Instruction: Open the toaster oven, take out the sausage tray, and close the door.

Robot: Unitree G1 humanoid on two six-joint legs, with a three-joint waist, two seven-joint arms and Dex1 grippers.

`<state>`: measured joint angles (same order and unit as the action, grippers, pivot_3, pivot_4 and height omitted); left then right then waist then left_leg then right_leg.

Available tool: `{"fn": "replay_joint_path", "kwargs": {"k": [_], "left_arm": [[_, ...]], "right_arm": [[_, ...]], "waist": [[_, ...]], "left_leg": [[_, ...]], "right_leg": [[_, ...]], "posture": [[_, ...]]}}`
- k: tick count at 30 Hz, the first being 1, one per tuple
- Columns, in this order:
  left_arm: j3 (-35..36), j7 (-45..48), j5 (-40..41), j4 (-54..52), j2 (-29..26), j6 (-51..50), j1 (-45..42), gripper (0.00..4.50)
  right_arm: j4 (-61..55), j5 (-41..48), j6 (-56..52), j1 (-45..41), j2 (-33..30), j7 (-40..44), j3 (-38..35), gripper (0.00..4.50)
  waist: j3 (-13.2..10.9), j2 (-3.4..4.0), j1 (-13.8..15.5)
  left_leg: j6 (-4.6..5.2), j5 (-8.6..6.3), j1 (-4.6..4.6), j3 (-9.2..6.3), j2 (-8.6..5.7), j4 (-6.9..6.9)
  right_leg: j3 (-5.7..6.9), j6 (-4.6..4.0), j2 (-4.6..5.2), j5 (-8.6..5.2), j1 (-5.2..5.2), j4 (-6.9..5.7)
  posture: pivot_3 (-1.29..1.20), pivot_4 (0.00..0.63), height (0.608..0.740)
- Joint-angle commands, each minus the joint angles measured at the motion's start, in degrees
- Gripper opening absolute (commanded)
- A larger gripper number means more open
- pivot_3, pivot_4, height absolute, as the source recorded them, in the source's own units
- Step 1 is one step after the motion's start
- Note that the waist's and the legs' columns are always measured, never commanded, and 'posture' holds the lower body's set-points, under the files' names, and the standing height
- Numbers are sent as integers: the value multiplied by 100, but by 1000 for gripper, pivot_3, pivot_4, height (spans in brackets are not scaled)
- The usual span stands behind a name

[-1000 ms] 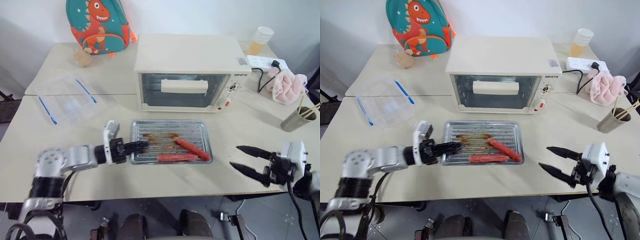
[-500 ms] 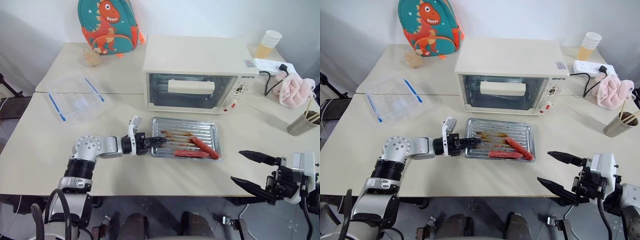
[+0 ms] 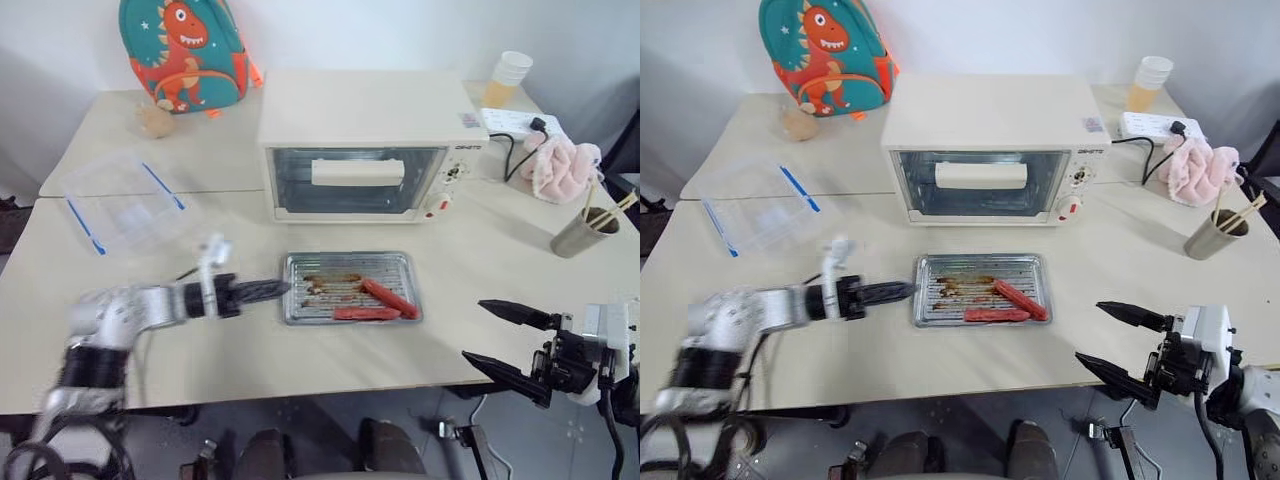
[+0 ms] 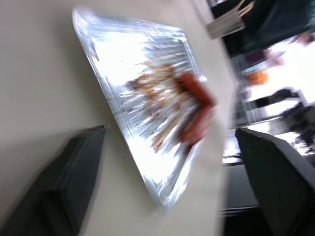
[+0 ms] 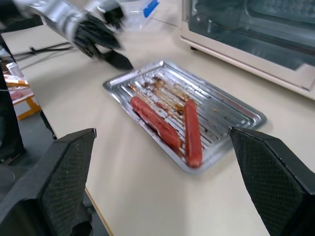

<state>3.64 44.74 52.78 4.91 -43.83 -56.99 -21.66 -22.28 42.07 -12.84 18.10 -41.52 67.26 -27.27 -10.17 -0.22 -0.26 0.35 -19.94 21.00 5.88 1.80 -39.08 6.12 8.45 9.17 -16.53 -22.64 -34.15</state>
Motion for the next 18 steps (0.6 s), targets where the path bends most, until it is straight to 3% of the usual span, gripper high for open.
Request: {"fn": "replay_joint_path", "kwargs": {"k": [1,3,7,12,18], "left_arm": [[597,1271,-857,-342,-435,2004,776,4469],[1085,1620,-1101,-376,-553,2815,1266,4469],[1818,1757,-1293,-571,-571,3445,2008,4469],[2836,1737,-2109,-790,-467,4625,3429,4469],[3153,1541,-2208,-650,-213,5283,3415,4469]], "right_arm": [[16,153,-12,-219,-118,139,-32,4500],[100,140,-17,-354,-151,212,4,4500],[218,54,74,-577,-189,394,91,4500],[547,-192,459,-999,-275,788,279,4500],[887,-379,746,-1257,-266,929,359,4500]], "waist": [[-1,2,21],[-3,-2,40],[-3,-3,130],[-3,-11,115],[-4,-14,117]], "left_leg": [[0,0,6,0,0,-2],[6,-4,13,-4,-1,-3],[17,-17,19,-42,-1,-3],[25,-24,20,-23,-3,-5],[26,-41,10,18,8,-9]], "right_leg": [[0,0,1,0,-4,2],[0,0,7,0,-5,9],[5,1,19,1,-8,18],[26,5,24,3,-7,20],[52,5,28,3,-7,19]], "posture": [[0,150,740],[0,150,740],[0,150,740],[0,150,740],[0,150,740]]}}
